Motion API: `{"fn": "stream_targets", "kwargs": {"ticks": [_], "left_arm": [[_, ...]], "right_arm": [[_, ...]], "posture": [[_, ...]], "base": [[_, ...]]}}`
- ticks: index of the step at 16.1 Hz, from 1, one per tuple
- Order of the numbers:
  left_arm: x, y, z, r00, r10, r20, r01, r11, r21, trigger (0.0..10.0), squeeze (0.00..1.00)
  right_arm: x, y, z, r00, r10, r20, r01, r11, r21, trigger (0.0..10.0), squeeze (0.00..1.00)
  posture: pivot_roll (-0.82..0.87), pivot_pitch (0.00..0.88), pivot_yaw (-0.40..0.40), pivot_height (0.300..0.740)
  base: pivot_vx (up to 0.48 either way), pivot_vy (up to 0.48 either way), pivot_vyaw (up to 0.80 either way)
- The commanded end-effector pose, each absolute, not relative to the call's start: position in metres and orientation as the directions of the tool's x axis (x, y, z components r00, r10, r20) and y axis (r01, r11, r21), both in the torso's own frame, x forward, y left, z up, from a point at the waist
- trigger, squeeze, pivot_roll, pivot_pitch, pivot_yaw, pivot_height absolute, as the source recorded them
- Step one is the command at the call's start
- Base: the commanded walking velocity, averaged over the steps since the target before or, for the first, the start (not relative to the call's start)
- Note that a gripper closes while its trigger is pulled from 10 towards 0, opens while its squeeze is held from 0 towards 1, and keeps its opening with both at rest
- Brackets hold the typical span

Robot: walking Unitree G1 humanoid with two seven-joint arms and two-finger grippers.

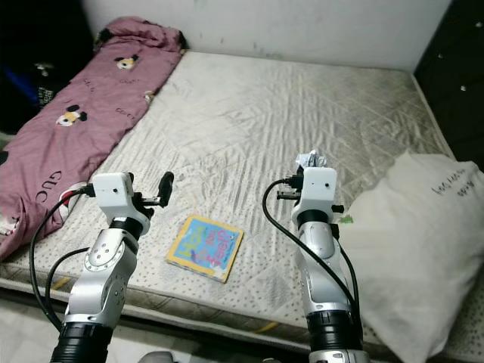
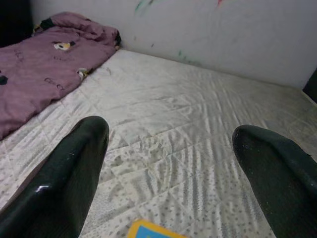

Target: Clean up the room

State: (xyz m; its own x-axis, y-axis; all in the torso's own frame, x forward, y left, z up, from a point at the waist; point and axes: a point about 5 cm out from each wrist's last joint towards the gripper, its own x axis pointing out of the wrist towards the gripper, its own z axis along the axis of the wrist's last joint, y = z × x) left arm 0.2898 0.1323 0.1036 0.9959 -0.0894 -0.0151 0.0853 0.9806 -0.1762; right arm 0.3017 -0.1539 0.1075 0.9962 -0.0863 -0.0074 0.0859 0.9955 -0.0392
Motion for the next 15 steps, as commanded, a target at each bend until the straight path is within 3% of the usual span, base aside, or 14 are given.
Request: {"fn": "stream_targets", "kwargs": {"ticks": [1, 8, 12, 15], "left_arm": [[0.289, 0.141, 0.099, 0.997, -0.062, -0.036, 0.055, 0.985, -0.166, 10.0, 0.00], [0.290, 0.139, 0.100, 0.998, -0.064, -0.027, 0.058, 0.983, -0.176, 10.0, 0.00], [0.294, 0.141, 0.107, 0.996, -0.092, 0.014, 0.093, 0.984, -0.150, 10.0, 0.00], [0.296, 0.148, 0.115, 0.995, -0.081, 0.052, 0.079, 0.996, 0.031, 10.0, 0.00]], "right_arm": [[0.305, -0.140, 0.111, 0.999, -0.031, 0.012, 0.032, 0.999, -0.030, 10.0, 0.00], [0.305, -0.138, 0.110, 1.000, -0.018, 0.008, 0.018, 0.999, -0.036, 10.0, 0.00], [0.307, -0.136, 0.109, 1.000, -0.009, 0.004, 0.009, 0.999, -0.035, 10.0, 0.00], [0.307, -0.137, 0.110, 1.000, -0.009, 0.003, 0.009, 0.999, -0.036, 10.0, 0.00]], "posture": [[0.10, 0.000, 0.035, 0.740], [0.09, 0.000, 0.031, 0.740], [0.10, 0.000, 0.028, 0.740], [0.09, 0.000, 0.025, 0.740]], "base": [[0.000, 0.480, 0.00], [0.000, 0.480, 0.00], [0.000, 0.000, 0.00], [0.000, 0.000, 0.00]]}}
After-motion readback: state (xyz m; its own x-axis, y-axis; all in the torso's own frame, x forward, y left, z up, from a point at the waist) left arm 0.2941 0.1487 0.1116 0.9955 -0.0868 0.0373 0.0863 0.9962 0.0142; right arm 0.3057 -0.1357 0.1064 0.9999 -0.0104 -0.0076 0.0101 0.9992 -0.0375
